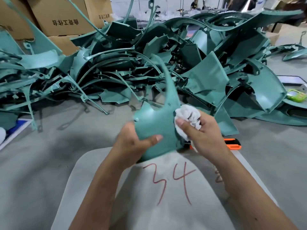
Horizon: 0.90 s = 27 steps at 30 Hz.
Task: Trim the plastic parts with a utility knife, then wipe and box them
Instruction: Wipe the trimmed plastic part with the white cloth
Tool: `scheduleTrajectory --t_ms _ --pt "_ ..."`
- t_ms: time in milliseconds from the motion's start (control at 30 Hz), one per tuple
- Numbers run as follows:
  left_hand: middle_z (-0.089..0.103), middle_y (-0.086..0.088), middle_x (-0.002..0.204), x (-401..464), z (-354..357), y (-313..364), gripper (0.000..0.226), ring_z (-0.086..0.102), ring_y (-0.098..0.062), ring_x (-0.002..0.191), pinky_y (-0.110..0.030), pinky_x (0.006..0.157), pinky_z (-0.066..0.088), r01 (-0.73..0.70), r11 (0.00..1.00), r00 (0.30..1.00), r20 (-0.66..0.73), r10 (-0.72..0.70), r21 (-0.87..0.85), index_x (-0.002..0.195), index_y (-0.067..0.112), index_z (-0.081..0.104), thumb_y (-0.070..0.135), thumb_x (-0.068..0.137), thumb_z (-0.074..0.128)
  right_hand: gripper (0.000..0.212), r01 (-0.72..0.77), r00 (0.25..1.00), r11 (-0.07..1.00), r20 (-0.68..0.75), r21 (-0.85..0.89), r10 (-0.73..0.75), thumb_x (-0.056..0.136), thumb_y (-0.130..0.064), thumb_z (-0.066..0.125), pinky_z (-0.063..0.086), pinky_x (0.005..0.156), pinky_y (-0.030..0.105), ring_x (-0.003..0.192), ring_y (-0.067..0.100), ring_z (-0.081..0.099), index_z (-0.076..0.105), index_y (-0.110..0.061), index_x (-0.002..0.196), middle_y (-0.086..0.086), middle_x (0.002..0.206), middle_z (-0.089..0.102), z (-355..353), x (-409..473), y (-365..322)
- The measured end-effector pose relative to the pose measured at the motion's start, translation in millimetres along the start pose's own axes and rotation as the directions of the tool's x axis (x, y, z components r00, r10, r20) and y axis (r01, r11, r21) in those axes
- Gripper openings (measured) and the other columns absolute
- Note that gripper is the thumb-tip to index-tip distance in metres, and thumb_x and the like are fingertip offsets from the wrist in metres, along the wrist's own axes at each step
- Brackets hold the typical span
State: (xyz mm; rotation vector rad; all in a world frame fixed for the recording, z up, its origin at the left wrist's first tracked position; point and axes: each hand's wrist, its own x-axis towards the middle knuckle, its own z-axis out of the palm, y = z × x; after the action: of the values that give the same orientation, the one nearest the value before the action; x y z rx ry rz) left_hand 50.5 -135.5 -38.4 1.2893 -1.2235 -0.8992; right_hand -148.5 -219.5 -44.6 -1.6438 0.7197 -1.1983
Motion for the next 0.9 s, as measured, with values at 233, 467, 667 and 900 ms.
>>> scheduleTrajectory --t_ms 233,467,667,900 --pt "0.076 -0.004 0.095 -3.4 29.2 -11.0 0.017 0.070 -0.024 0.086 -0.037 0.079 0.056 -0.236 0.863 0.964 -0.003 0.265 0.448 0.104 -0.001 0.073 0.012 0.093 0.074 0.019 0.080 0.818 0.994 -0.574 0.074 -0.024 0.103 -0.029 0.066 0.057 0.075 0.038 0.086 0.017 0.070 0.071 -0.013 0.112 0.002 0.100 0.077 -11.6 9.4 -2.7" --pt "0.062 -0.007 0.108 -2.0 36.2 -13.1 0.023 0.056 -0.016 0.093 -0.014 0.089 0.040 -0.478 0.671 0.843 0.082 0.531 0.567 0.121 -0.008 0.062 -0.005 0.098 0.059 0.031 0.084 0.952 0.987 -0.303 0.137 -0.039 0.093 -0.039 0.074 0.058 0.084 0.018 0.106 0.001 0.071 0.062 -0.048 0.121 -0.022 0.114 0.073 22.4 -4.5 -8.6" --pt "0.049 0.007 0.072 -1.7 25.6 -9.6 0.009 0.034 -0.007 0.067 -0.020 0.060 0.040 -0.433 0.608 0.782 -0.058 0.620 0.666 0.086 -0.004 0.061 -0.007 0.088 0.068 0.031 -0.045 0.938 0.999 -0.342 0.016 0.048 0.090 -0.045 0.074 0.057 0.077 0.017 0.100 0.002 0.071 0.064 -0.034 0.117 -0.017 0.108 0.075 19.1 -4.9 -3.8" --pt "0.076 -0.009 0.101 -28.4 -19.9 18.7 0.032 0.073 -0.029 0.095 -0.054 0.086 0.060 -0.144 0.986 0.782 -0.602 0.163 0.079 0.108 0.006 0.065 0.017 0.079 0.074 0.109 -0.052 0.972 0.669 -0.192 -0.741 -0.138 0.085 -0.059 0.076 0.014 0.124 0.044 0.150 0.037 0.019 0.019 -0.009 0.163 0.024 0.160 0.022 19.8 -9.1 -0.8"
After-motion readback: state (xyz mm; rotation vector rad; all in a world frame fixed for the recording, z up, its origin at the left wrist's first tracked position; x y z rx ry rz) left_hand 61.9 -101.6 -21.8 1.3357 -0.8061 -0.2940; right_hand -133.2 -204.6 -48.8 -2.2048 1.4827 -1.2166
